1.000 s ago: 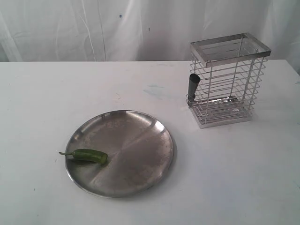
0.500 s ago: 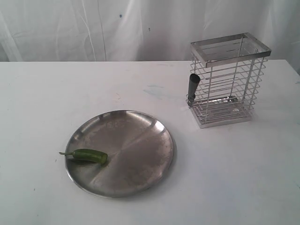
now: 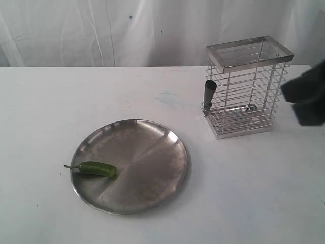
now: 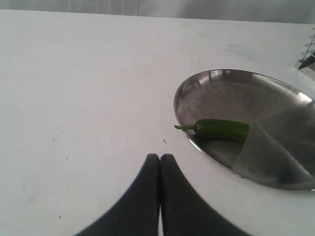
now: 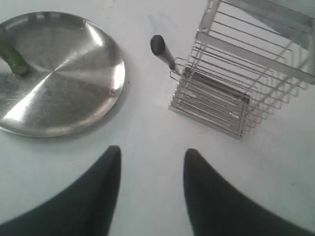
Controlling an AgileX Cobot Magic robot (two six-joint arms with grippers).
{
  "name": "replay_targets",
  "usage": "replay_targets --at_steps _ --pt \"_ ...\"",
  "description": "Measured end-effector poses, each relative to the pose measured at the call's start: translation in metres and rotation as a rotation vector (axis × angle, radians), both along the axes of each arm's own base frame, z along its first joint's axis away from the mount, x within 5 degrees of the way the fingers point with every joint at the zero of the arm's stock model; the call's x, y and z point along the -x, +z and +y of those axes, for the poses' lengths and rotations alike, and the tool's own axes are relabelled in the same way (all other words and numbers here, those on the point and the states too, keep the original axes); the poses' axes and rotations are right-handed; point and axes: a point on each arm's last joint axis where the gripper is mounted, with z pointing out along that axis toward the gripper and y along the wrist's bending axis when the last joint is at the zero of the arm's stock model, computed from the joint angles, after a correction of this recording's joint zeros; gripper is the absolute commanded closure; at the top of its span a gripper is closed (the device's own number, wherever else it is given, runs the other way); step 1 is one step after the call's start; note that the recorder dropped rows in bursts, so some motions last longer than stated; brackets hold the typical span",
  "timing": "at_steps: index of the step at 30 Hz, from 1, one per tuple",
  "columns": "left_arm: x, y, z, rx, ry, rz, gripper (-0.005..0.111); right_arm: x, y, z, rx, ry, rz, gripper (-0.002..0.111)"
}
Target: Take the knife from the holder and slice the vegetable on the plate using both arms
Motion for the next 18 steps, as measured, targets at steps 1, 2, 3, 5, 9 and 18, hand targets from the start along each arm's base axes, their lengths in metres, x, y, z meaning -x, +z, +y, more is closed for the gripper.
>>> replay_targets --at_steps 1,2,3,5,9,18 --pt "0.0 0.0 0.0 0.0 0.0 0.0 0.107 -0.011 0.001 0.007 0.006 0.009 0.015 0.051" --pt "0.0 0.0 0.0 0.0 0.0 0.0 0.107 -0.02 0.0 0.014 0.015 0.022 0.03 0.05" --pt "0.0 0.0 0.0 0.0 0.0 0.0 0.107 -0.032 -0.003 0.021 0.026 0.032 0.048 0.05" --pt "0.0 0.0 0.0 0.0 0.0 0.0 0.107 -0.052 -0.007 0.035 0.044 0.047 0.075 0.05" --pt "0.0 0.0 0.0 0.0 0.0 0.0 0.107 -0.089 -0.018 0.054 0.083 0.05 0.101 0.05" --pt "0.0 0.0 0.0 0.0 0.0 0.0 0.107 -0.14 -0.045 0.08 0.137 0.055 0.158 0.051"
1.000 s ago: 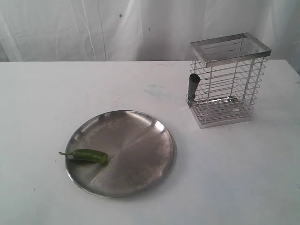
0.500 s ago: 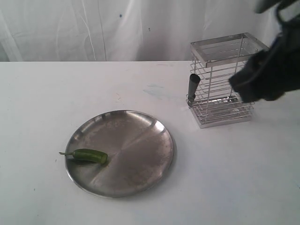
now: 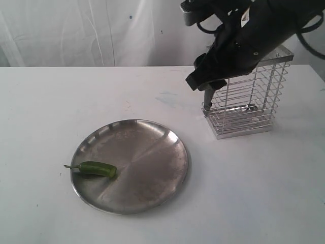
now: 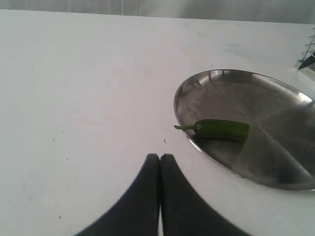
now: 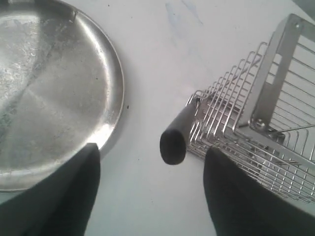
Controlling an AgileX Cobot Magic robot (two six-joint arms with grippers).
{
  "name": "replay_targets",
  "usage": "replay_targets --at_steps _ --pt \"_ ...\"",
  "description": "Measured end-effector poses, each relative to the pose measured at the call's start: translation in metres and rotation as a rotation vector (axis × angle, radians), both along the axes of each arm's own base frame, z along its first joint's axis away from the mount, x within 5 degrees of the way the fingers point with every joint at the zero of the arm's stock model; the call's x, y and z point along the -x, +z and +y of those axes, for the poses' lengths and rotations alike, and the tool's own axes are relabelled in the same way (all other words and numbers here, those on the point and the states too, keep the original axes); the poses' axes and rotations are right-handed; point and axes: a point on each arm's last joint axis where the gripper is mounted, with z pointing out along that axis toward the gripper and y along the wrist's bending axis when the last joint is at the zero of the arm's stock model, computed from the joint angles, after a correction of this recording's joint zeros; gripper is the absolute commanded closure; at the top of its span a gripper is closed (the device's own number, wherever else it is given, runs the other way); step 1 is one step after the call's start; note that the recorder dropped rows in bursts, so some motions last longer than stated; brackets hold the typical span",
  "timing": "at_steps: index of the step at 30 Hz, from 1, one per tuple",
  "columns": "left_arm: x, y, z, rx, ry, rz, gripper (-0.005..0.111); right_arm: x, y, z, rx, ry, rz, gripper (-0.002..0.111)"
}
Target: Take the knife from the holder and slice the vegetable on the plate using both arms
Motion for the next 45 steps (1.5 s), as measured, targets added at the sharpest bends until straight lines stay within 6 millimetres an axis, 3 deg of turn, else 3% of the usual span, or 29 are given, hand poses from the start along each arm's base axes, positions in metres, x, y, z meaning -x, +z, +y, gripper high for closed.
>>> replay_targets --at_steps 12,24,27,30,35,45 --pt "0.0 0.0 0.0 0.0 0.0 0.0 0.107 -0.025 -0.033 0.011 0.07 0.008 0.043 0.051" --pt "0.0 0.0 0.0 0.0 0.0 0.0 0.107 -0.035 -0.039 0.008 0.119 -0.04 -0.007 0.055" --pt "0.0 0.0 0.0 0.0 0.0 0.0 0.107 -0.04 -0.049 0.01 0.127 -0.039 0.007 0.056" --pt "0.0 0.0 0.0 0.0 0.0 0.0 0.107 -0.043 -0.057 0.012 0.137 -0.04 0.027 0.065" --pt "0.0 0.0 0.0 0.0 0.0 0.0 0.107 -0.045 -0.059 0.013 0.13 -0.042 0.013 0.093" --pt "0.0 0.0 0.0 0.0 0.0 0.0 0.107 -0.043 -0.05 0.011 0.125 -0.043 -0.019 0.096"
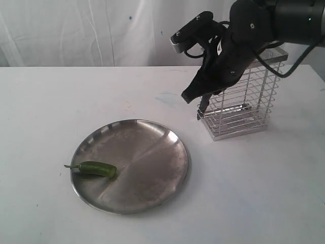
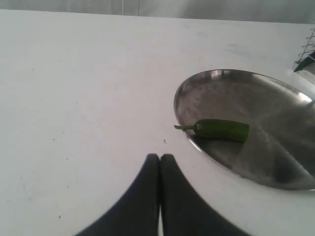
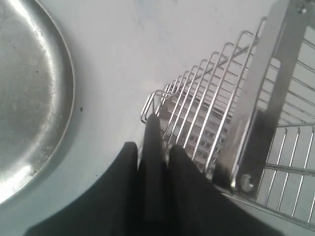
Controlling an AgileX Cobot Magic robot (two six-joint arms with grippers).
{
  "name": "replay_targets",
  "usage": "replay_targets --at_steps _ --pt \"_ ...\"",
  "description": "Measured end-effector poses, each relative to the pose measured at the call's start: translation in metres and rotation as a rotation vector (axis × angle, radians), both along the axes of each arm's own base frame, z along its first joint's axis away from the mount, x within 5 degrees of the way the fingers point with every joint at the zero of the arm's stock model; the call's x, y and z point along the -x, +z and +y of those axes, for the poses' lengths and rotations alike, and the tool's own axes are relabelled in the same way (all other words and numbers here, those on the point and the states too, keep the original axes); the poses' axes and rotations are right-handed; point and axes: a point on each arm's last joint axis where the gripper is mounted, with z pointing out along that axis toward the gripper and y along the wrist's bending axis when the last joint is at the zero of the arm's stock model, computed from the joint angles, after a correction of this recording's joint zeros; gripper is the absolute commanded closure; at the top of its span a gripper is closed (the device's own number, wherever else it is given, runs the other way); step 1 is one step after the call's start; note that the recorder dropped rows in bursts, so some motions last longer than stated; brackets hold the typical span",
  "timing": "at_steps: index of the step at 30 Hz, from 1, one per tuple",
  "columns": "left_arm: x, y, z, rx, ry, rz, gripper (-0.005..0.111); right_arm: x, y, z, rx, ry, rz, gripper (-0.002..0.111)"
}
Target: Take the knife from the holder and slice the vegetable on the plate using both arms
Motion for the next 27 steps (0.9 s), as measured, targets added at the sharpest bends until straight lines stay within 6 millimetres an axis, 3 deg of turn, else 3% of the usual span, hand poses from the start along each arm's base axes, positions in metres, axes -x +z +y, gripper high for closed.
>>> replay_targets --at_steps 12,20,27 --pt "0.0 0.0 0.0 0.0 0.0 0.0 0.107 0.03 0.05 -0.016 -0.071 -0.056 -0.042 0.097" --pt "0.0 0.0 0.0 0.0 0.0 0.0 0.107 0.069 0.094 -0.035 -0.147 -0.075 -0.071 0.097" --pt "0.0 0.0 0.0 0.0 0.0 0.0 0.107 0.115 0.129 -0.037 -0.285 -0.002 -0.112 0.097"
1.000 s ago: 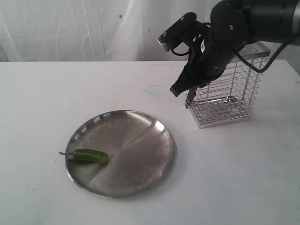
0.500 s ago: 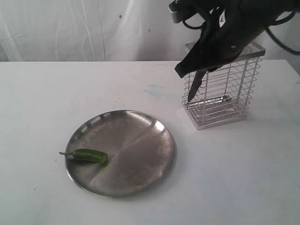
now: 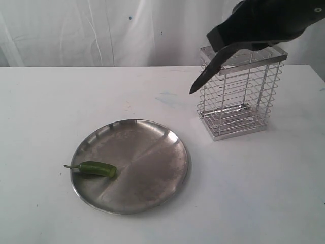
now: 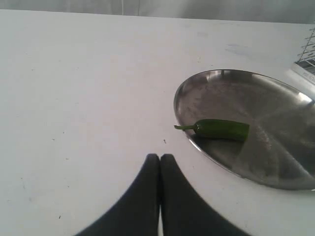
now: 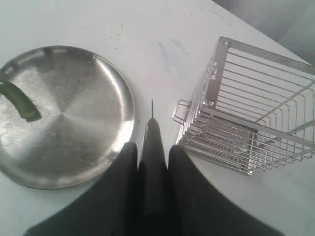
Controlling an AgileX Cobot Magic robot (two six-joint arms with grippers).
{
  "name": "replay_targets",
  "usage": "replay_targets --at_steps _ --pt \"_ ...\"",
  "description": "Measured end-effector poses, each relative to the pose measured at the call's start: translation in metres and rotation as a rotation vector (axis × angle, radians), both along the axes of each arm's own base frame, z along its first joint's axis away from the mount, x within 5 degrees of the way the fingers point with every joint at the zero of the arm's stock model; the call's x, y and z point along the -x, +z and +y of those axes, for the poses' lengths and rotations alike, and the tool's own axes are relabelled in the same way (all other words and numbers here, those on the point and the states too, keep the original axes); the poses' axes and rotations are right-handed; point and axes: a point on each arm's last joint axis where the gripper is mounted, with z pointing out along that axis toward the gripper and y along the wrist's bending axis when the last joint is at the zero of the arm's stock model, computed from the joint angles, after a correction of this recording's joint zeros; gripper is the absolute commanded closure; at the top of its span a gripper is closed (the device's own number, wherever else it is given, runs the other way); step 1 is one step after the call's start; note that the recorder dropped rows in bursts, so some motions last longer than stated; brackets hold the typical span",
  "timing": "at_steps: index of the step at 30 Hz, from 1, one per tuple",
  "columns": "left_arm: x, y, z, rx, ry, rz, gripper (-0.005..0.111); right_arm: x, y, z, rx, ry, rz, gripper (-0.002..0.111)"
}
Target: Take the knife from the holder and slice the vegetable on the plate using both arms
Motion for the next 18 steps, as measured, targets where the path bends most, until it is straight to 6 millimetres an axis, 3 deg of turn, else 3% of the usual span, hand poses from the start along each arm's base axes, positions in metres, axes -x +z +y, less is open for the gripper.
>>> replay_targets --at_steps 8,18 --pt "0.0 0.0 0.0 0.0 0.0 0.0 0.107 0.049 -0.005 -0.007 -0.154 0.028 -0.059 0.097" --pt "0.0 0.0 0.0 0.0 0.0 0.0 0.107 0.105 -0.066 -0.028 -0.429 0.069 -0.155 0.097"
